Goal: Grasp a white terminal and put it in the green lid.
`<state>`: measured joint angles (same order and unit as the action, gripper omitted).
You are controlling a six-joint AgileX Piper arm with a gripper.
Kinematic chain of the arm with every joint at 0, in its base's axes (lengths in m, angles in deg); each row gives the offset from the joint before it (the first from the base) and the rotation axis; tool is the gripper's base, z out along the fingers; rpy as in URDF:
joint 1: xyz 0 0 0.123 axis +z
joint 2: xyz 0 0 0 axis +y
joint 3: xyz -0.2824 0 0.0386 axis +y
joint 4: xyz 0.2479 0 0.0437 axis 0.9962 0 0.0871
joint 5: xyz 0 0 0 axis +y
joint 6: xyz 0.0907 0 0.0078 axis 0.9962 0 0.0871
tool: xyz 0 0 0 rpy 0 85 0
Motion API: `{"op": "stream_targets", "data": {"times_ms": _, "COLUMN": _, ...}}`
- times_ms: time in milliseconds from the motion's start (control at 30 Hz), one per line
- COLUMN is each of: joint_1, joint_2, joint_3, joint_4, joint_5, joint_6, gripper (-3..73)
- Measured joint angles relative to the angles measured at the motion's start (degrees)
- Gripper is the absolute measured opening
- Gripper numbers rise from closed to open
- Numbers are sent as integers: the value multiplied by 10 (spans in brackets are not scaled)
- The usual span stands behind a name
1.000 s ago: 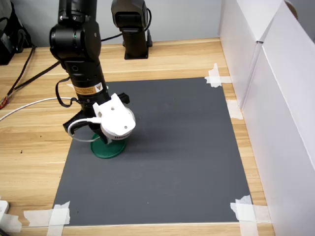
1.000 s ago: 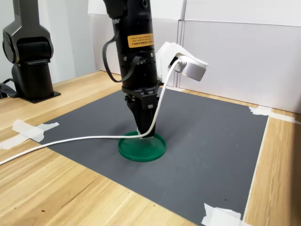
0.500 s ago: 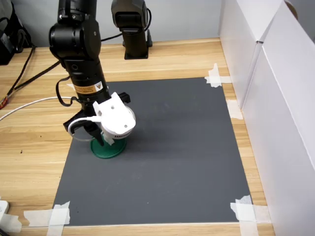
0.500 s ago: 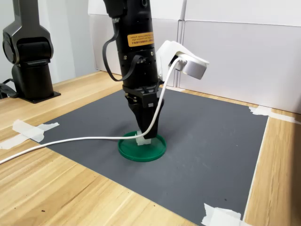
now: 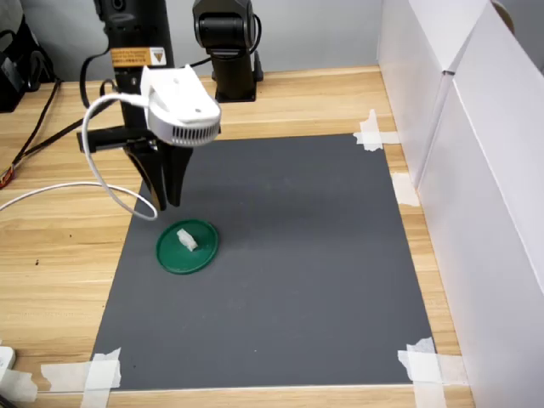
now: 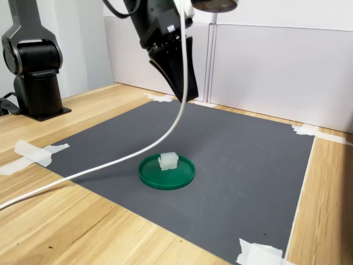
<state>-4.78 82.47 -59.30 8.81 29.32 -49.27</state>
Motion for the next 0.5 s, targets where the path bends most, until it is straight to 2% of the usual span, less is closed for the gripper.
{"op": "stream_targets", "data": {"times_ms": 133, "joint_1": 0, "joint_2": -52, "joint_3": 24, "joint_4": 18, "joint_5": -21, "joint_6": 63, "gripper": -8}}
{"op": "stream_targets", "data": {"times_ms": 267, "joint_1": 0, "joint_2": -116, "joint_3": 50, "joint_4": 30, "joint_5": -58, "joint_6": 148, "gripper": -13}}
{"op": "stream_targets", "data": {"times_ms": 367, "joint_1": 0, "joint_2": -162, "joint_3": 77, "joint_4": 51, "joint_5": -99, "joint_6": 209, "gripper": -13}}
{"op": "stream_targets", "data": {"times_ms": 500, "joint_1": 0, "joint_2": -220, "joint_3": 126, "joint_4": 65, "joint_5": -147, "joint_6": 267, "gripper": -15}}
